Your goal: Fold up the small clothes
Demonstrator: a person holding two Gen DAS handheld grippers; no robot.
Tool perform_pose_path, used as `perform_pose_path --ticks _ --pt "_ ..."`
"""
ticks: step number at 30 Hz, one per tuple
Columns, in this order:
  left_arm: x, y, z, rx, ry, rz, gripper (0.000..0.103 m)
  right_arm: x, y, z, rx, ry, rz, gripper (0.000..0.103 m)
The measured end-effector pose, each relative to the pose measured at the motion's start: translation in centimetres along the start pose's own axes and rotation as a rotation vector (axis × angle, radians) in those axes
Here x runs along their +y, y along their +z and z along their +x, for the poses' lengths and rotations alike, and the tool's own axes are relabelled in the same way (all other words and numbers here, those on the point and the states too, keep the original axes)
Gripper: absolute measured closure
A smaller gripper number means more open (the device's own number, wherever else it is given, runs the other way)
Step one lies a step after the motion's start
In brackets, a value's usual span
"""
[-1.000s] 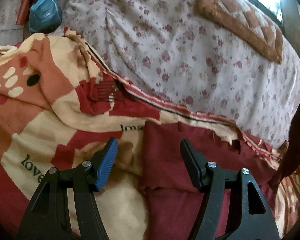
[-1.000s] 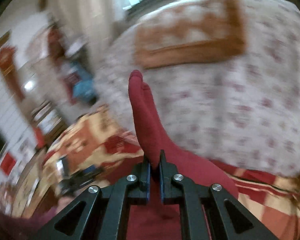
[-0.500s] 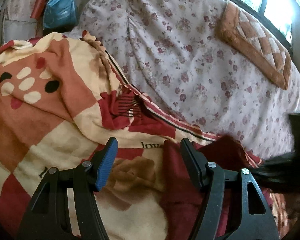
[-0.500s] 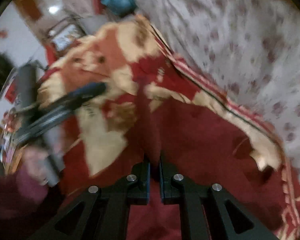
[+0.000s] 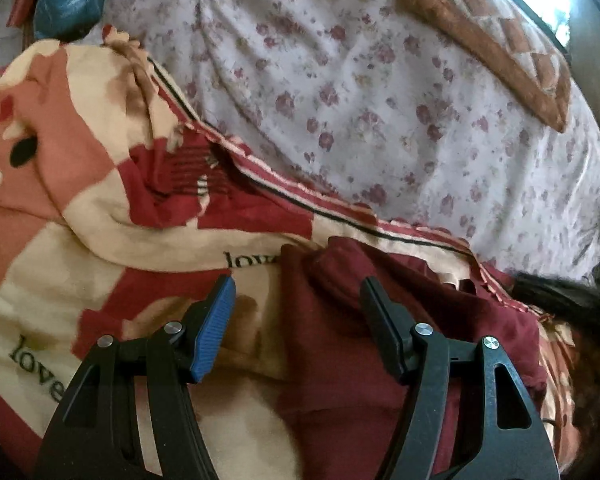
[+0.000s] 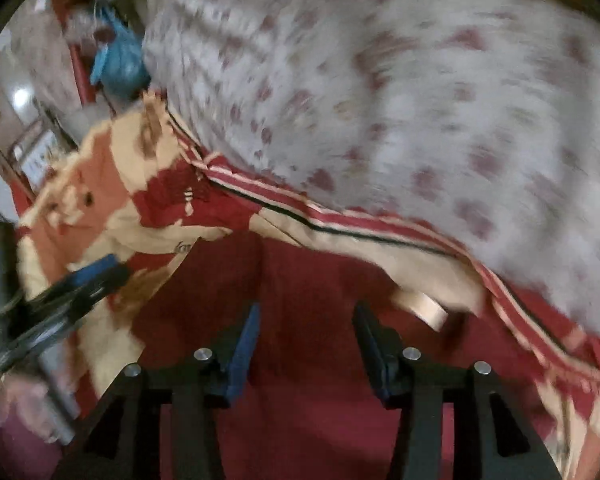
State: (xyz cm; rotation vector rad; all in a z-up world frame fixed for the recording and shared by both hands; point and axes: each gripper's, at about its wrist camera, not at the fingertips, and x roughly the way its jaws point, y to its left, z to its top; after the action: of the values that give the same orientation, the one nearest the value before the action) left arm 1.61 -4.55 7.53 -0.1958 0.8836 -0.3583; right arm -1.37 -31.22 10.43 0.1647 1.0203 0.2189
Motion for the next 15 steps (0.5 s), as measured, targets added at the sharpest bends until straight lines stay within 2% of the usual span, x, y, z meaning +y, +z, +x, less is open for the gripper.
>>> perform_pose_path --ticks 3,6,9,12,15 --pt "-0.2 0.0 1.2 0.048 0.012 -0.042 0.038 -1.8 -4.2 -4.5 -0.033 -0.004 0.02 0.056" --pt "-0.8 -0.1 1.5 0.07 -0.007 -0.06 0.038 -2.4 -8.6 -6.8 -0.045 -0.115 -0.031 0.055" --pt "-2.4 -0.2 1.6 0.069 0.027 0.01 0.038 -3.7 -12.5 -9.1 -0.07 -0.258 -0.08 0.055" --pt "-3.8 0.1 1.7 0.067 0.033 0.054 0.038 -6.2 -14.7 -9.6 -0.045 -0.274 -0.034 0.055" --pt "-4.8 0.4 1.9 0.079 0.033 0.067 0.038 -7.3 -15.5 -9.0 -0.032 -0.307 -0.054 0.055"
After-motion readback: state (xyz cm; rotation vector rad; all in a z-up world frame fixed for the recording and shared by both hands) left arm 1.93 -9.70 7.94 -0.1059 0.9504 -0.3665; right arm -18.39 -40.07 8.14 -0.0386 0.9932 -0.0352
